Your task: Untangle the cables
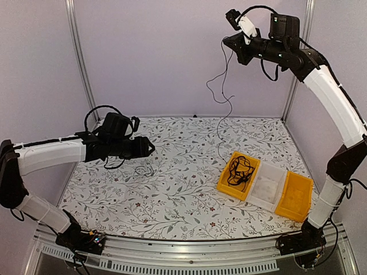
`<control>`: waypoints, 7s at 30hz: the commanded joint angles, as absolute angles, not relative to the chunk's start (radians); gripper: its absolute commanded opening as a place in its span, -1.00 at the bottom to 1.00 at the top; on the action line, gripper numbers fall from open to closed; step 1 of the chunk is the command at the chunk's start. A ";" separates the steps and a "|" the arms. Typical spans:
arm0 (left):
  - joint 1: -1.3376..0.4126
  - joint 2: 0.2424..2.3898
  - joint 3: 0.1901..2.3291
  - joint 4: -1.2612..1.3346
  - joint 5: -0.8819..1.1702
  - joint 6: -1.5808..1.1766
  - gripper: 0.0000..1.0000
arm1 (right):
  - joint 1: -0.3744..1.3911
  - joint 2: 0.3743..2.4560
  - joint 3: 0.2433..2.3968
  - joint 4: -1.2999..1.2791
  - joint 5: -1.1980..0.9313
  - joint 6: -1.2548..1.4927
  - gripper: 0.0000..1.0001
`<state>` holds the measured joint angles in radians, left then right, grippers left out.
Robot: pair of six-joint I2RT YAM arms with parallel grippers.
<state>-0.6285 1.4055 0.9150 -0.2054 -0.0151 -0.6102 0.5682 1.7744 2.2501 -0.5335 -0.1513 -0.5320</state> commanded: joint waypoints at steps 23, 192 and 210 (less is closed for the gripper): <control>-0.642 1.579 1.126 -0.187 0.074 -0.554 0.10 | 0.563 1.470 2.322 -0.616 0.087 -0.670 -1.00; -0.583 1.593 0.966 -0.203 0.044 -0.554 0.09 | 0.248 1.455 0.910 -0.882 -0.373 -1.454 -1.00; -0.583 1.639 0.960 -0.132 0.072 -0.555 0.10 | 0.303 1.567 0.988 -0.846 -0.168 -1.208 -1.00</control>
<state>-0.5926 1.6184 0.9550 -0.1787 0.0608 -0.5545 0.2951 1.5581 0.9630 -0.8566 -0.2359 -1.2865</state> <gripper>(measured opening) 0.547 0.021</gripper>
